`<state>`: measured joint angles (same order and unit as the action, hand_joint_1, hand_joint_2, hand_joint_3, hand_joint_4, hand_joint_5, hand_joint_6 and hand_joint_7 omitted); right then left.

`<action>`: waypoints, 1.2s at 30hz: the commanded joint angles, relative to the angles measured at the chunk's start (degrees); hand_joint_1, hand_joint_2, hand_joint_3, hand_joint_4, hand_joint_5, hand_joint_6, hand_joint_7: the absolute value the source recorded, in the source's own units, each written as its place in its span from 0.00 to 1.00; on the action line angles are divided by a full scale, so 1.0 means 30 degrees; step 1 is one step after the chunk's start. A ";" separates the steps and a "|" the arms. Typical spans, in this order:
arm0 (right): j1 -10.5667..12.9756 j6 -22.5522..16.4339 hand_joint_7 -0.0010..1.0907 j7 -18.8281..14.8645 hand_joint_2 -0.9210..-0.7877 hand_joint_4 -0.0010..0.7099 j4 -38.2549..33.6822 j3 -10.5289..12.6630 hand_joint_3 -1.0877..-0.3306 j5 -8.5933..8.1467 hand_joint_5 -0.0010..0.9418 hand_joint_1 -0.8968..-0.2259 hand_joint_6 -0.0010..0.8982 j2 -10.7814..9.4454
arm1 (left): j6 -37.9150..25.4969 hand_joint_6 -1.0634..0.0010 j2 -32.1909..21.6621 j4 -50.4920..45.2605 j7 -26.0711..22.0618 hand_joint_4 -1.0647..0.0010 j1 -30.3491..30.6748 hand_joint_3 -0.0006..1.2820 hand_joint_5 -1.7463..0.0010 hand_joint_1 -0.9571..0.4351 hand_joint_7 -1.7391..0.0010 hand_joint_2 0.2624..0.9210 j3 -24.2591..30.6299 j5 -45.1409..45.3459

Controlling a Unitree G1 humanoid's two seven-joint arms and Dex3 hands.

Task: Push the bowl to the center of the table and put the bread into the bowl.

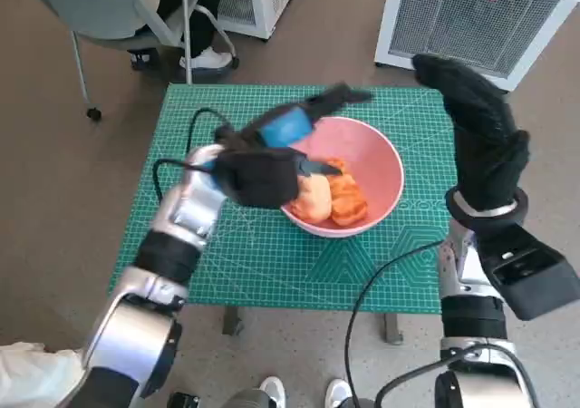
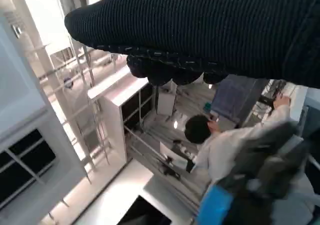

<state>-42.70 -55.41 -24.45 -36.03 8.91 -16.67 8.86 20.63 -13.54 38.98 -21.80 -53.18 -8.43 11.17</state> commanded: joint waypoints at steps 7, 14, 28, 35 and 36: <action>-0.0092 0.1344 0.65 0.1099 0.00 0.42 0.0981 0.0162 0.44 0.0492 0.00 0.41 0.00 0.0016 | 0.1745 0.80 0.1470 -0.3522 0.1213 0.70 0.2668 0.14 0.99 0.40 0.86 1.00 0.2887 -0.4481; -0.0042 0.2437 0.64 0.2261 0.00 0.42 0.2153 0.0079 0.43 0.1199 0.00 0.42 0.00 -0.0110 | 0.3248 0.79 0.2936 -0.5544 0.1660 0.71 0.4308 0.17 1.00 0.49 0.88 1.00 0.3556 -0.6492; -0.0190 0.3536 0.65 0.3515 0.00 0.42 0.2991 -0.0215 0.42 0.2489 0.00 0.41 0.00 -0.0108 | 0.3441 0.80 0.3052 -0.7405 0.1727 0.75 0.5830 0.18 1.00 0.52 0.85 1.00 0.4205 -0.7515; -0.0227 0.3627 0.66 0.3913 0.00 0.42 0.3026 -0.0215 0.42 0.3040 0.00 0.42 0.00 -0.0017 | 0.3846 0.80 0.3161 -0.7538 0.1477 0.75 0.6167 0.17 1.00 0.52 0.85 1.00 0.4428 -0.8049; -0.0227 0.3639 0.66 0.3967 0.00 0.42 0.3033 -0.0220 0.42 0.3106 0.00 0.42 0.00 -0.0005 | 0.3902 0.80 0.3186 -0.7544 0.1453 0.75 0.6191 0.17 1.00 0.52 0.85 1.00 0.4447 -0.8082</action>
<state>-43.68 -45.31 -13.48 -27.11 8.43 -8.50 8.68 31.23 -4.21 17.17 -17.12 -35.50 4.48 -12.14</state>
